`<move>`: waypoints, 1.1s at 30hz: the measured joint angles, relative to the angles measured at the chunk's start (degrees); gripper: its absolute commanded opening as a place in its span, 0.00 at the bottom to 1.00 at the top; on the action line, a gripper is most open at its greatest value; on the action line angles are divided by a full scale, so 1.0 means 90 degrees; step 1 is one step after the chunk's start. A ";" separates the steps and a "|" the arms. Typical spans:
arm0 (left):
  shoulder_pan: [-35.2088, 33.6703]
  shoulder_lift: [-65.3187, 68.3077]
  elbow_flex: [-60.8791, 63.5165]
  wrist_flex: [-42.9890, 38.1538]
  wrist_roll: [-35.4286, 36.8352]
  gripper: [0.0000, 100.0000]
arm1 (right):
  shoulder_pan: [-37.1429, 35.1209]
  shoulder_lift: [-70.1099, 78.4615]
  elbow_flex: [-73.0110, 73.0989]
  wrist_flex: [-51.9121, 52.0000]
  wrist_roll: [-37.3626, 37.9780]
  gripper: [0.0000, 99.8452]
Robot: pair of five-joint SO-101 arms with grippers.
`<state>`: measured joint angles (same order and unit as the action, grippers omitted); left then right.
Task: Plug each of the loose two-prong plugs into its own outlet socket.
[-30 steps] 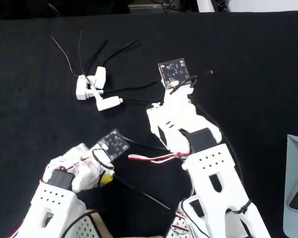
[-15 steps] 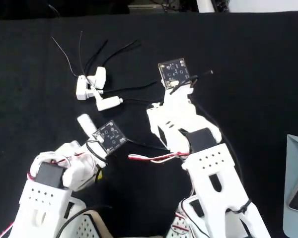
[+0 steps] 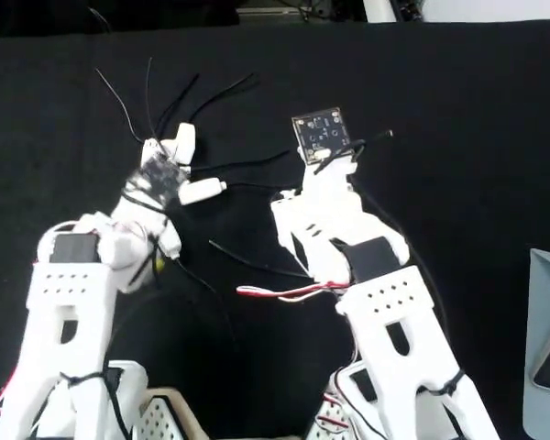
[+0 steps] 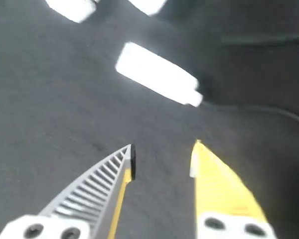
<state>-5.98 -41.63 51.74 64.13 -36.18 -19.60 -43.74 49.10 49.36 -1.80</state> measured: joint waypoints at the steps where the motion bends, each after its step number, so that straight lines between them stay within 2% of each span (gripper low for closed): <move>1: -0.0029 0.0078 -0.0068 -0.0068 0.0029 0.38 | 0.0000 0.0000 0.0000 0.0000 0.0000 0.01; 7: -0.0029 0.0322 -0.0274 -0.0606 0.1436 0.38 | 0.0000 0.0000 0.0020 0.0000 0.0000 0.01; 14: 0.0020 0.1387 -0.0264 -0.1690 0.2501 0.38 | 0.0000 0.0000 0.0049 0.0000 0.0000 0.01; 17: 0.0010 0.2120 -0.0264 -0.2129 0.2882 0.32 | 0.0000 0.0000 0.0049 0.0000 0.0000 0.01; 20: 0.0010 0.2784 -0.0264 -0.2422 0.2999 0.25 | 0.0000 0.0000 0.0049 0.0000 0.0000 0.01; 23: 0.0059 0.3175 -0.0264 -0.2647 0.3028 0.22 | 0.0000 0.0000 0.0049 0.0000 0.0000 0.01; 26: 0.0059 0.3253 -0.0264 -0.2686 0.3028 0.20 | 0.0000 0.0000 0.0049 0.0000 0.0000 0.01; 33: 0.0059 0.3253 -0.0274 -0.2696 0.3009 0.09 | 0.0000 0.0000 0.0049 0.0000 0.0000 0.01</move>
<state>-5.45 -12.35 49.27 39.87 -9.10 -19.60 -43.74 49.54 49.36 -1.80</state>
